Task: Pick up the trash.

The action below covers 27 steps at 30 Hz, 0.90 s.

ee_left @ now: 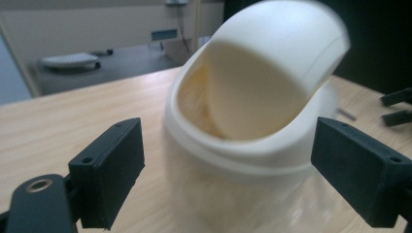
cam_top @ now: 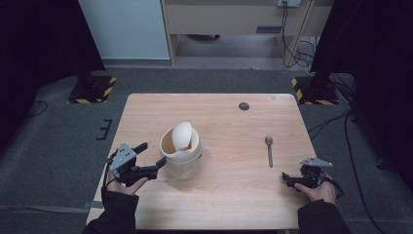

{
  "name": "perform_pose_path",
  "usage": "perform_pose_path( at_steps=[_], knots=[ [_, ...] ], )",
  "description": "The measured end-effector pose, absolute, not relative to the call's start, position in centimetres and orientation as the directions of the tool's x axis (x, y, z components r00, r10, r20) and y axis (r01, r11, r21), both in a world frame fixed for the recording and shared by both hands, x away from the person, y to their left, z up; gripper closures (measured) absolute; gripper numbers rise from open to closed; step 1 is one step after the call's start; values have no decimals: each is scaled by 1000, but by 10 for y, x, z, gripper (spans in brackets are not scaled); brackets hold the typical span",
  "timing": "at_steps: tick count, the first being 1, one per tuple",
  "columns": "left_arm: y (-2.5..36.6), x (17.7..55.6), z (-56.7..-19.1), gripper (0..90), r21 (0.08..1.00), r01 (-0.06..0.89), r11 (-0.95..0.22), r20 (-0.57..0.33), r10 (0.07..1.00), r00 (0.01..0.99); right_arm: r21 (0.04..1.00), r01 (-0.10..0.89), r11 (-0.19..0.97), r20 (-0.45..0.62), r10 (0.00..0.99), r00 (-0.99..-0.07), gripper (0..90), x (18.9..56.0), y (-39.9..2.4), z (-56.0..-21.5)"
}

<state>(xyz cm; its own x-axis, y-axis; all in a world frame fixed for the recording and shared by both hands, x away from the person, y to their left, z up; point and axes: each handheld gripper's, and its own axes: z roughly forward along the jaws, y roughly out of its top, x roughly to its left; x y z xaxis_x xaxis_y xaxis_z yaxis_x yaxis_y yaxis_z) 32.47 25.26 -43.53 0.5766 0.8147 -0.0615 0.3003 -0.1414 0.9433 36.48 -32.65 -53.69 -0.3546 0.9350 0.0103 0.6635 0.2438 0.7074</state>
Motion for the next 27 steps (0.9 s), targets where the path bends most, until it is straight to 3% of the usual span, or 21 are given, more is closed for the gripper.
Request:
perform_pose_path(
  at_steps=[16, 27],
  knots=[
    [288, 344, -497, 116, 788, 565, -245, -75, 872, 483, 689, 680, 250, 31, 927, -373, 192, 366, -325, -528],
    [277, 346, -501, 118, 762, 577, -292, -60, 856, 513, 742, 640, 200, 32, 943, -331, 239, 376, -321, -507]
  ],
)
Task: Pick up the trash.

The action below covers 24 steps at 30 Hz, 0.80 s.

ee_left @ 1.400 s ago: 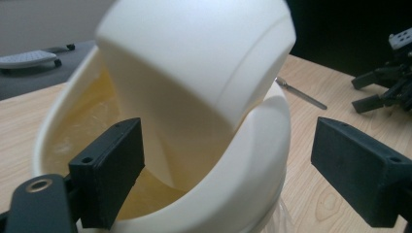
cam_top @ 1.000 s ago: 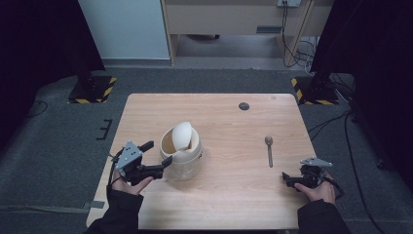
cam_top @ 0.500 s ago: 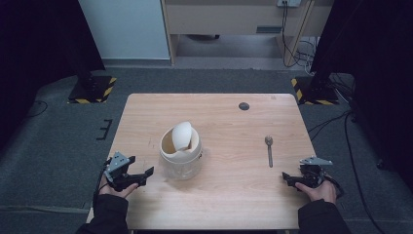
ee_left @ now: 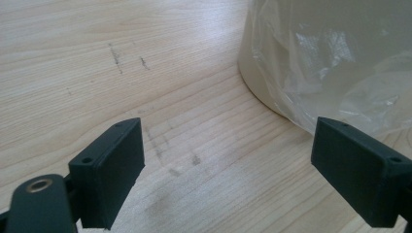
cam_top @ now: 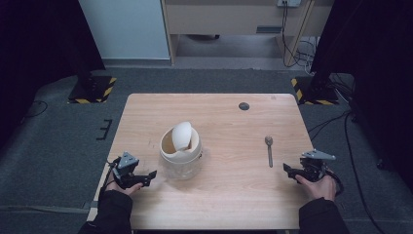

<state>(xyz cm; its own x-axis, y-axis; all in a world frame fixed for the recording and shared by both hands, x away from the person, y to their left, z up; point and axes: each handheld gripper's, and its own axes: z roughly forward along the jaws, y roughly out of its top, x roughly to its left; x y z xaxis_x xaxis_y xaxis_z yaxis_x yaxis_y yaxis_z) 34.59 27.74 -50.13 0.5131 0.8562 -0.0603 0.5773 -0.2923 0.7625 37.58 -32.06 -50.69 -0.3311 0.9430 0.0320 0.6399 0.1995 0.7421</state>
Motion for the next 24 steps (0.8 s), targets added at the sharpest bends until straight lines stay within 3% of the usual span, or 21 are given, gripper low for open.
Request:
perform_pose_path(
  at_steps=[15, 24],
  knots=[
    [279, 346, -501, 120, 760, 582, -288, -67, 857, 512, 825, 545, 147, 49, 943, -328, 266, 411, -290, -470],
    [278, 346, -501, 121, 760, 581, -290, -69, 854, 516, 809, 568, 155, 25, 955, -296, 333, 438, -275, -478]
  ],
)
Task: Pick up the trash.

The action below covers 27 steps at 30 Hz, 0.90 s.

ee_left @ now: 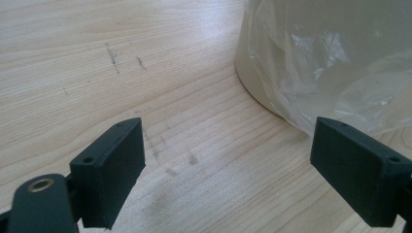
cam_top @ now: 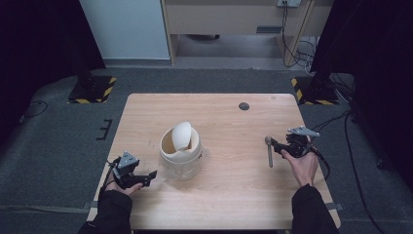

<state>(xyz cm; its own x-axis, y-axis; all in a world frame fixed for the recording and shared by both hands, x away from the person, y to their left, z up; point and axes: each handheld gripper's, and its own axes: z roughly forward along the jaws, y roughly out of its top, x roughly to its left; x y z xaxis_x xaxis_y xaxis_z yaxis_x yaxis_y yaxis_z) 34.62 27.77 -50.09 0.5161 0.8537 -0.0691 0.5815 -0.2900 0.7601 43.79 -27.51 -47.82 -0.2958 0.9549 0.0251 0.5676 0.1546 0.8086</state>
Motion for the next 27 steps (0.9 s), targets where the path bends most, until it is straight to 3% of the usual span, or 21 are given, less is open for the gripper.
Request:
perform_pose_path(
  at_steps=[5, 19, 27],
  knots=[
    [278, 347, -500, 123, 763, 579, -288, -71, 853, 517, 792, 592, 148, 32, 959, -282, 381, 446, -274, -487],
    [278, 347, -500, 124, 761, 582, -287, -78, 850, 521, 690, 697, 194, 25, 956, -291, 627, 461, -254, -513],
    [277, 347, -500, 125, 760, 582, -289, -78, 849, 523, 663, 720, 204, 23, 956, -292, 664, 461, -251, -518]
  ],
)
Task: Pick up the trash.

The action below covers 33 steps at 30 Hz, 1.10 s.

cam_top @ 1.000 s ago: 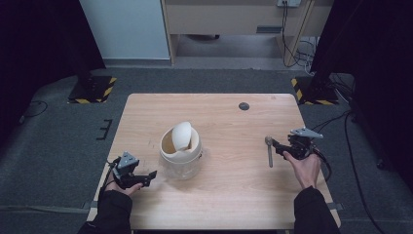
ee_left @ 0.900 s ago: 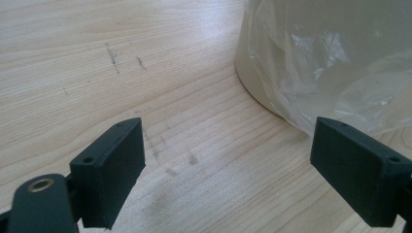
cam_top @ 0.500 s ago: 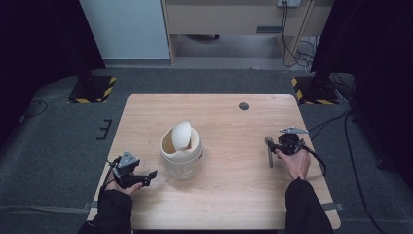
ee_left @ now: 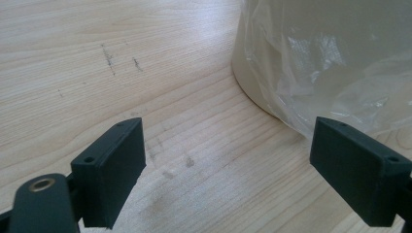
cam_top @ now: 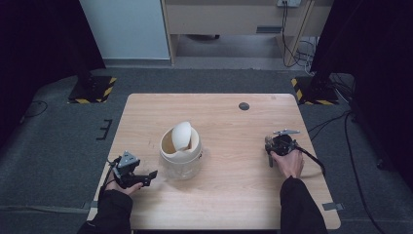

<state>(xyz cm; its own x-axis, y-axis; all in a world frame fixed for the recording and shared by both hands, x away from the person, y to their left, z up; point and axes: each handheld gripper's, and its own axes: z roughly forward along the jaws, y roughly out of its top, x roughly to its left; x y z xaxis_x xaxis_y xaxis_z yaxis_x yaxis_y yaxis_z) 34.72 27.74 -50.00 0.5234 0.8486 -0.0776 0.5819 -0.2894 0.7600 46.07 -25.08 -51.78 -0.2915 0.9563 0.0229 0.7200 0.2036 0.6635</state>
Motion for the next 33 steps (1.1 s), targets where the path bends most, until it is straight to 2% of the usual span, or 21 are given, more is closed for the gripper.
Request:
perform_pose_path(
  at_steps=[5, 11, 21, 33],
  knots=[
    [278, 347, -500, 124, 760, 582, -289, -77, 849, 523, 654, 723, 223, -1, 956, -294, 703, 460, -249, -522],
    [277, 347, -500, 125, 759, 582, -292, -77, 847, 525, 664, 717, 213, 4, 958, -288, 796, 459, -247, -523],
    [278, 347, -500, 126, 760, 583, -288, -80, 848, 524, 692, 694, 198, 23, 955, -296, 800, 457, -249, -518],
    [277, 347, -500, 126, 759, 583, -289, -79, 849, 523, 828, 546, 125, 88, 933, -348, 800, 438, -255, -470]
  ],
)
